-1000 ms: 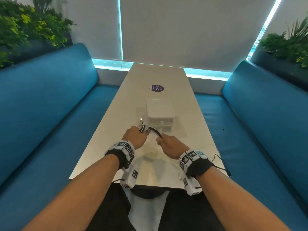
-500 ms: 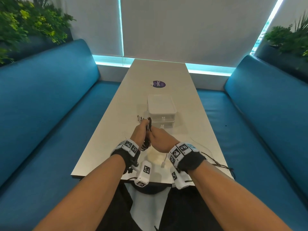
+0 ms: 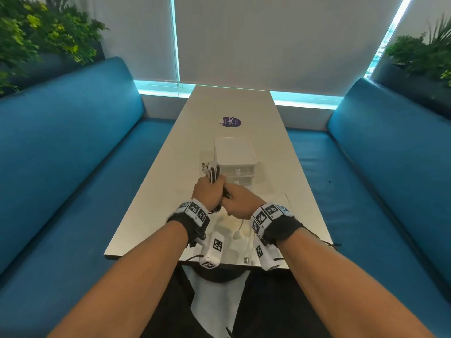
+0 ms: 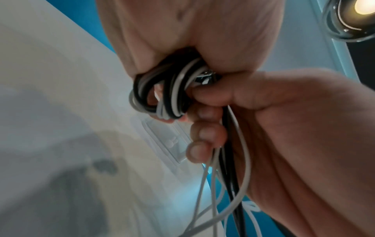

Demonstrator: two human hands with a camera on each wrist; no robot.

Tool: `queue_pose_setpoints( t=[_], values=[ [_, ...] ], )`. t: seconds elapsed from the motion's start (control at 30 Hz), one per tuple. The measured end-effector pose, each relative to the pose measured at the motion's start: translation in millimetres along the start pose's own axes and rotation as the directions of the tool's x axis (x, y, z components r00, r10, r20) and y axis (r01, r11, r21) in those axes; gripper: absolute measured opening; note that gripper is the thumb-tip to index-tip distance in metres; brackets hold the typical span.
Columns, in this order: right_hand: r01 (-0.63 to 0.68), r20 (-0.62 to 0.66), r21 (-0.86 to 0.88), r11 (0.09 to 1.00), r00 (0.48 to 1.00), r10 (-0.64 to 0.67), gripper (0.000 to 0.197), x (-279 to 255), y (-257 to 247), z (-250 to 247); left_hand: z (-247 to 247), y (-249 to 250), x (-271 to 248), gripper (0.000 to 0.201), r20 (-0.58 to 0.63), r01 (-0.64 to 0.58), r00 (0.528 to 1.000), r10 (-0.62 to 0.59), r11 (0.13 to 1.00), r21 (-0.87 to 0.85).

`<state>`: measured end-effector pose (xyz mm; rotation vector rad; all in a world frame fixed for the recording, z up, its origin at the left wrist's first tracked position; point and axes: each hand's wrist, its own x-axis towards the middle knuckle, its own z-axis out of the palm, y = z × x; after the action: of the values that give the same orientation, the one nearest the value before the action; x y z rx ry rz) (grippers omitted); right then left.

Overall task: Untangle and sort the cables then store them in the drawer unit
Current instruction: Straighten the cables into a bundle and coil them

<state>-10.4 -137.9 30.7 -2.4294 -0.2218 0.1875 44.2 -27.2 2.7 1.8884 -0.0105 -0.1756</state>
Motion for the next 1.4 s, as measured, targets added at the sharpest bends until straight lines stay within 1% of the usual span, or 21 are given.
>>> queue_pose_setpoints(
  t=[0.07,0.1,0.13,0.17,0.23,0.3,0.37,0.43,0.5,0.6,0.7,0.77,0.83,0.93,1.0,1.1,1.17,1.23,1.33,1.4],
  values=[
    [0.012,-0.014,-0.047,0.999,1.000,-0.012,0.012,-1,4,0,-7,0,5,0.048,-0.078,0.013,0.997,-0.013,1.000,0.008],
    [-0.008,-0.005,-0.082,0.997,1.000,0.008,0.013,-3,7,1,-12,0,8,0.050,-0.105,0.025,0.994,-0.029,0.999,-0.035],
    [-0.040,0.006,-0.102,0.994,0.999,0.041,0.019,-4,10,3,-16,1,10,0.051,-0.111,0.037,0.993,-0.049,0.994,-0.107],
    [-0.085,0.022,-0.112,0.990,0.996,0.087,0.026,-6,12,5,-19,0,12,0.052,-0.099,0.042,0.993,-0.061,0.983,-0.181],
    [-0.144,0.050,-0.109,0.983,0.987,0.151,0.031,-7,15,11,-21,4,7,0.054,-0.040,0.029,0.998,-0.043,0.953,-0.302],
    [-0.139,0.045,-0.071,0.988,0.989,0.142,0.033,-8,12,15,-19,8,3,0.062,-0.012,0.032,0.999,-0.039,0.923,-0.382],
    [-0.079,0.032,-0.098,0.992,0.996,0.083,0.035,-8,9,16,-17,10,2,0.057,-0.017,0.055,0.998,-0.069,0.899,-0.435],
    [-0.037,0.062,-0.142,0.989,0.997,0.046,0.037,-6,8,16,-16,11,2,0.047,-0.030,0.064,0.996,-0.087,0.887,-0.457],
    [-0.030,0.092,-0.173,0.984,0.995,0.047,0.039,-2,8,19,-16,13,1,0.041,-0.041,0.062,0.995,-0.093,0.877,-0.476],
    [-0.014,0.085,-0.197,0.980,0.996,0.031,0.040,0,10,27,-14,15,1,0.046,-0.067,0.040,0.995,-0.073,0.917,-0.396],
    [0.011,0.070,-0.184,0.983,0.998,0.001,0.031,-3,11,34,-14,16,2,0.044,-0.114,0.006,0.992,-0.046,0.944,-0.330],
    [-0.009,0.074,-0.171,0.985,0.997,0.022,0.031,-3,11,37,-14,16,1,0.036,-0.156,-0.019,0.987,-0.030,0.953,-0.303],
    [-0.047,0.078,-0.134,0.990,0.995,0.058,0.032,-4,12,37,-13,18,0,0.033,-0.166,-0.037,0.986,-0.012,0.958,-0.284],
    [-0.098,0.097,-0.057,0.994,0.990,0.103,0.026,-10,15,32,-15,26,-2,0.030,-0.133,-0.008,0.990,-0.037,0.946,-0.324],
    [-0.113,0.110,-0.024,0.993,0.987,0.115,0.024,-15,18,29,-19,28,-3,0.034,-0.096,0.017,0.994,-0.057,0.928,-0.373],
    [-0.129,0.104,0.001,0.992,0.986,0.129,0.015,-19,28,28,-23,26,-1,0.041,-0.069,0.012,0.997,-0.041,0.923,-0.385],
    [-0.140,0.090,0.005,0.990,0.986,0.139,0.012,-23,37,30,-25,25,1,0.037,-0.061,0.007,0.997,-0.038,0.894,-0.448],
    [-0.153,0.069,0.025,0.988,0.986,0.151,0.013,-26,44,31,-28,24,1,0.035,-0.047,0.015,0.998,-0.043,0.879,-0.477],
    [-0.177,0.043,0.049,0.983,0.984,0.175,0.014,-27,46,31,-30,23,0,0.047,0.029,0.055,0.998,-0.047,0.865,-0.498],
    [-0.180,0.041,0.033,0.983,0.983,0.179,0.015,-25,45,29,-29,23,-2,0.052,0.043,0.077,0.997,-0.064,0.858,-0.508]
  ],
)
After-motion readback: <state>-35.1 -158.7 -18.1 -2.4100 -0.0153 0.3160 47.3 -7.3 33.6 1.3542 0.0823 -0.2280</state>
